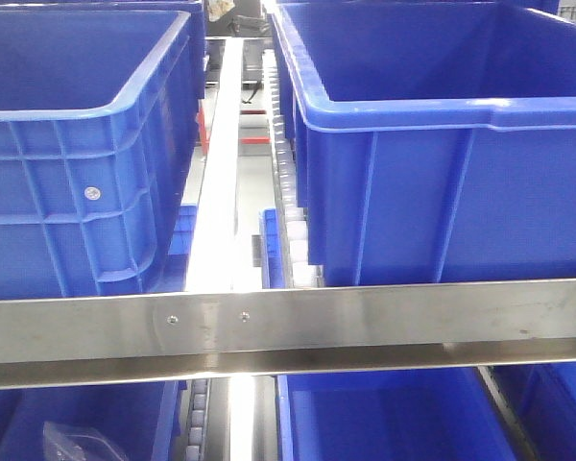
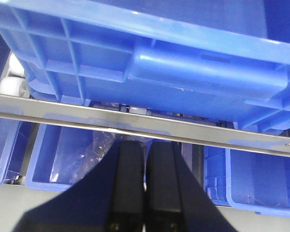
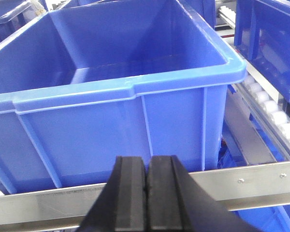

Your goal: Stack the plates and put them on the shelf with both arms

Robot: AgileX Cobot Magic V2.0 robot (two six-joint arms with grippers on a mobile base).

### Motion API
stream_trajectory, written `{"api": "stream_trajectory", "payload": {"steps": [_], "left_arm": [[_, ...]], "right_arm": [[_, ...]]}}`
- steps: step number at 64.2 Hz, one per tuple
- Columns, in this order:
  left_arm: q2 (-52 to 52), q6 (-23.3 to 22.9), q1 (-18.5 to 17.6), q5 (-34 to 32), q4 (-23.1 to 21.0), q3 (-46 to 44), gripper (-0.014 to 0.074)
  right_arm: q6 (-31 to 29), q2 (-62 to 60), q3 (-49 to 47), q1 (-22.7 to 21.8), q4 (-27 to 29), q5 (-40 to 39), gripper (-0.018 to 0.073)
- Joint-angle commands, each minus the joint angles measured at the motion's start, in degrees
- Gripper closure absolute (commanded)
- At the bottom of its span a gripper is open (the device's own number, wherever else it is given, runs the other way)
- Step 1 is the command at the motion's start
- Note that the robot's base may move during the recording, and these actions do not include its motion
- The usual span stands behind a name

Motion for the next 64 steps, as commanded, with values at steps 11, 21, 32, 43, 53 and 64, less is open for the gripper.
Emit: {"api": "stream_trajectory", "payload": {"steps": [11,21,32,43,53,64], "left_arm": [[0.1,-0.2,-0.5,-3.9,0.0,-1.6,0.0499],[0.1,-0.2,-0.5,-3.9,0.0,-1.6,0.0499],[0.1,-0.2,-0.5,-3.9,0.0,-1.6,0.0499],[-1.0,-0.2,-0.6,-3.9,0.0,-1.6,0.0499],[-8.4,-0.2,-0.5,-5.3,4.3,-0.2,0.0499],[-20.9,-0.2,-0.5,-14.7,5.5,8.1,0.0499]], "right_arm": [[-0.2,-1.0,0.1,-0.1,0.0,-4.7,0.0508],[-0.2,-1.0,0.1,-0.1,0.0,-4.7,0.0508],[-0.2,-1.0,0.1,-0.1,0.0,-4.7,0.0508],[-0.2,-1.0,0.1,-0.1,0.0,-4.7,0.0508],[-0.2,-1.0,0.1,-0.1,0.0,-4.7,0.0508],[-0.2,-1.0,0.1,-0.1,0.0,-4.7,0.0508]]}}
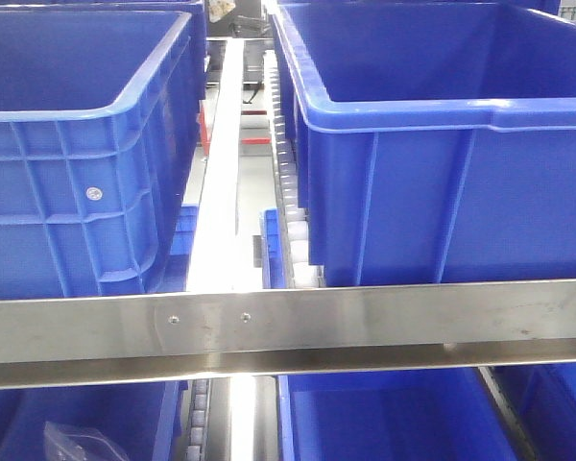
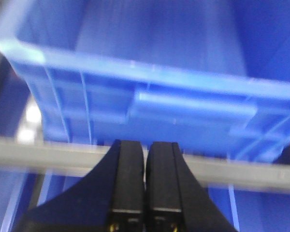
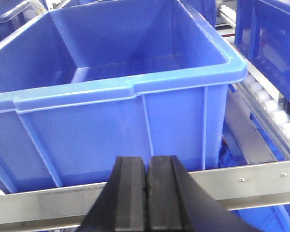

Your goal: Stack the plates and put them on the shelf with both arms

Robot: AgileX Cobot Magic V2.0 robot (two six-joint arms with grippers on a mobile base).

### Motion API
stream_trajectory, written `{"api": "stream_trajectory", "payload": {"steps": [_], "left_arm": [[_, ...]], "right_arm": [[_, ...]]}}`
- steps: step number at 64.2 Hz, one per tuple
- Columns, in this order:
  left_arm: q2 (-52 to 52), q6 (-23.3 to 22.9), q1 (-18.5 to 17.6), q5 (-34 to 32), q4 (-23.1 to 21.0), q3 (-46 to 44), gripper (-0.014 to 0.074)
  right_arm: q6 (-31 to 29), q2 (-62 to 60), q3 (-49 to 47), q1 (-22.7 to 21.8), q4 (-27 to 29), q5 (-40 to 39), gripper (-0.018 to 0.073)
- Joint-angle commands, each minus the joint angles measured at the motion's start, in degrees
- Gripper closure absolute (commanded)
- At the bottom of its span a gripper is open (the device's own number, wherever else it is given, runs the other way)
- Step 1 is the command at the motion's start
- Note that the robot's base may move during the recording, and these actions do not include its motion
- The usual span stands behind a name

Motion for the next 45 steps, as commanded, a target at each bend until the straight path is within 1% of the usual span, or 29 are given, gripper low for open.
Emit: {"api": "stream_trajectory", "payload": {"steps": [1,9,17,20,24,28,32,37,40,45], "left_arm": [[-5.0,-0.2,-0.2,-9.2,1.1,2.7,0.0499],[-13.2,-0.2,1.4,-18.1,1.1,11.6,0.0499],[-17.1,-0.2,3.7,-26.2,0.9,18.1,0.0499],[-18.3,-0.2,4.4,-23.6,0.9,17.6,0.0499],[-19.4,-0.2,5.2,-25.1,1.9,17.9,0.0499],[-20.7,-0.2,5.6,-25.1,2.2,17.9,0.0499],[-22.5,-0.2,5.6,-24.8,2.4,17.9,0.0499],[-22.3,-0.2,5.6,-25.2,2.6,17.9,0.0499],[-22.3,-0.2,5.6,-25.2,2.0,17.9,0.0499],[-22.3,-0.2,5.6,-24.4,-1.0,17.9,0.0499]], "right_arm": [[-0.2,-1.0,0.1,-0.1,0.0,-4.9,0.0508],[-0.2,-1.0,0.1,-0.1,0.0,-4.9,0.0508],[-0.2,-1.0,0.1,-0.1,0.0,-4.9,0.0508],[-0.2,-1.0,0.1,-0.1,0.0,-4.9,0.0508],[-0.2,-1.0,0.1,-0.1,0.0,-4.9,0.0508],[-0.2,-1.0,0.1,-0.1,0.0,-4.9,0.0508],[-0.2,-1.0,0.1,-0.1,0.0,-4.9,0.0508],[-0.2,-1.0,0.1,-0.1,0.0,-4.9,0.0508],[-0.2,-1.0,0.1,-0.1,0.0,-4.9,0.0508],[-0.2,-1.0,0.1,-0.1,0.0,-4.9,0.0508]]}}
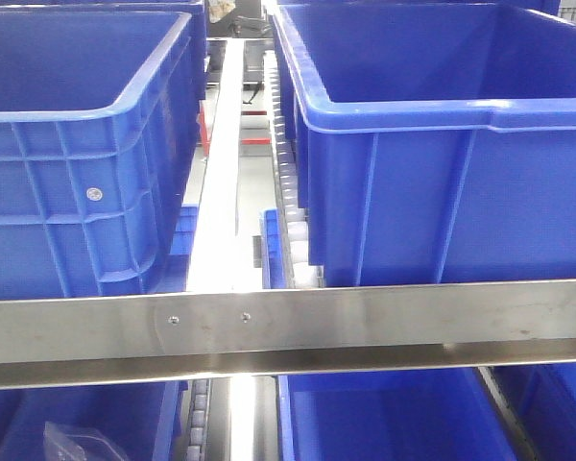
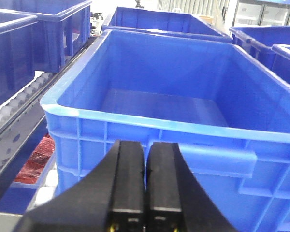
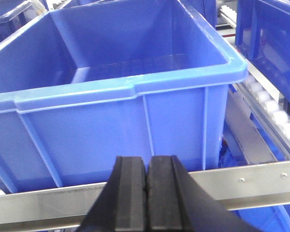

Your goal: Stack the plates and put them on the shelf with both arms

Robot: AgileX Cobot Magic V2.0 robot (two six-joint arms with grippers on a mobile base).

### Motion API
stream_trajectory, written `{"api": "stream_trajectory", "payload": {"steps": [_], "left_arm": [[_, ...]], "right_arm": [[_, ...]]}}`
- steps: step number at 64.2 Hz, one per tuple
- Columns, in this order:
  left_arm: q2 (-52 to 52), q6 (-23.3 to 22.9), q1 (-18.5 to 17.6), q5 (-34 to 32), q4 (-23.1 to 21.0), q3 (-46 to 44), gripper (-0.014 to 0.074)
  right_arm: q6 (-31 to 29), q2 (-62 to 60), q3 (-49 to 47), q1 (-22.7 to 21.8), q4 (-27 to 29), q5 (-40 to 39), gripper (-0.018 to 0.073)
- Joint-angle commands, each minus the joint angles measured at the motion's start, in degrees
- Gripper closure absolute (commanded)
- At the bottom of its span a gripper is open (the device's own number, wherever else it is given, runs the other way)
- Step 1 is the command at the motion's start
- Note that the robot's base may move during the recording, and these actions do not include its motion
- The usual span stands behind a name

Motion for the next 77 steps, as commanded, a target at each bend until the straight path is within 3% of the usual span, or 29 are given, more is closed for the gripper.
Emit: {"api": "stream_trajectory", "payload": {"steps": [1,77], "left_arm": [[-1.3,-0.2,0.1,-4.1,-2.6,0.1,0.0499],[-1.3,-0.2,0.1,-4.1,-0.6,0.1,0.0499]], "right_arm": [[-0.2,-1.0,0.1,-0.1,0.0,-4.9,0.0508],[-0.2,-1.0,0.1,-0.1,0.0,-4.9,0.0508]]}}
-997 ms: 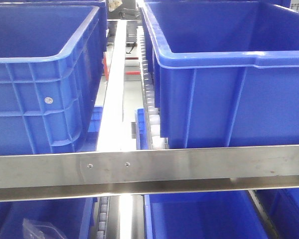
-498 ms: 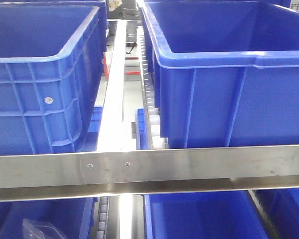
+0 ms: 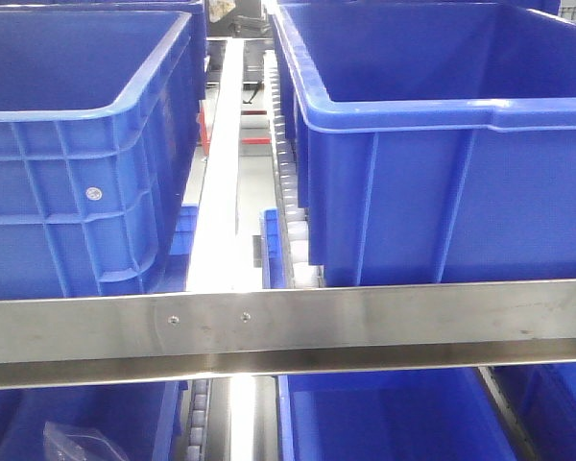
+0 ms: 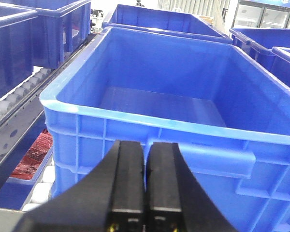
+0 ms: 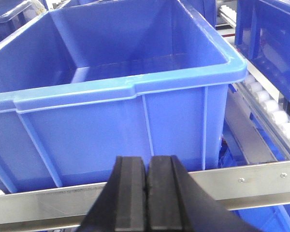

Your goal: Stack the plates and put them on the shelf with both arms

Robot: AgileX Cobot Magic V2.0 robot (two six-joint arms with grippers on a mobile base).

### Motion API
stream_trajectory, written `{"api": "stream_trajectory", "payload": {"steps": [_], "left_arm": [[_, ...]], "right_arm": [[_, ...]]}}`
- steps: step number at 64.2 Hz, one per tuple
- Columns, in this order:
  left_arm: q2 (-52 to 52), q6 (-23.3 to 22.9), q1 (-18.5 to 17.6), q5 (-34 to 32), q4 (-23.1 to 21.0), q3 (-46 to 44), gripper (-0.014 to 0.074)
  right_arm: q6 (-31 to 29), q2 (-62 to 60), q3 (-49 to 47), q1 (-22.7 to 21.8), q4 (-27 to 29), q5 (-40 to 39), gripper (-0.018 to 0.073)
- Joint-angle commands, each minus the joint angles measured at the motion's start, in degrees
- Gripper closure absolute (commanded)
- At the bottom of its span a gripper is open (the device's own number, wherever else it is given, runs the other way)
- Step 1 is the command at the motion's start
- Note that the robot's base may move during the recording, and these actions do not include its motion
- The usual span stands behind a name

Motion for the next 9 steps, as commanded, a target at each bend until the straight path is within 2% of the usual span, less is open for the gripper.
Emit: {"api": "stream_trajectory", "payload": {"steps": [1,9], "left_arm": [[-1.3,-0.2,0.1,-4.3,0.1,0.1,0.0499],[-1.3,-0.2,0.1,-4.3,0.1,0.1,0.0499]], "right_arm": [[-0.2,-1.0,0.1,-0.1,0.0,-4.9,0.0508],[-0.2,-1.0,0.1,-0.1,0.0,-4.9,0.0508]]}}
